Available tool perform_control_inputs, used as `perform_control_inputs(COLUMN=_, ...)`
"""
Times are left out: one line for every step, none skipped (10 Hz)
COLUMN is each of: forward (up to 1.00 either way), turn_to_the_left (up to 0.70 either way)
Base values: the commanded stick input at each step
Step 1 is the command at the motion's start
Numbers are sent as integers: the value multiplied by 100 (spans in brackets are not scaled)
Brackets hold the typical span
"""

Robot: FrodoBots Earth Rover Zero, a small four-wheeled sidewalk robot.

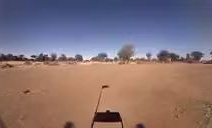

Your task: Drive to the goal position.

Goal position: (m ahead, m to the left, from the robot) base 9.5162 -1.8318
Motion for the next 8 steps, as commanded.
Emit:
perform_control_inputs(forward=50, turn_to_the_left=0)
perform_control_inputs(forward=50, turn_to_the_left=0)
perform_control_inputs(forward=50, turn_to_the_left=0)
perform_control_inputs(forward=50, turn_to_the_left=0)
perform_control_inputs(forward=50, turn_to_the_left=0)
perform_control_inputs(forward=50, turn_to_the_left=0)
perform_control_inputs(forward=50, turn_to_the_left=0)
perform_control_inputs(forward=50, turn_to_the_left=0)
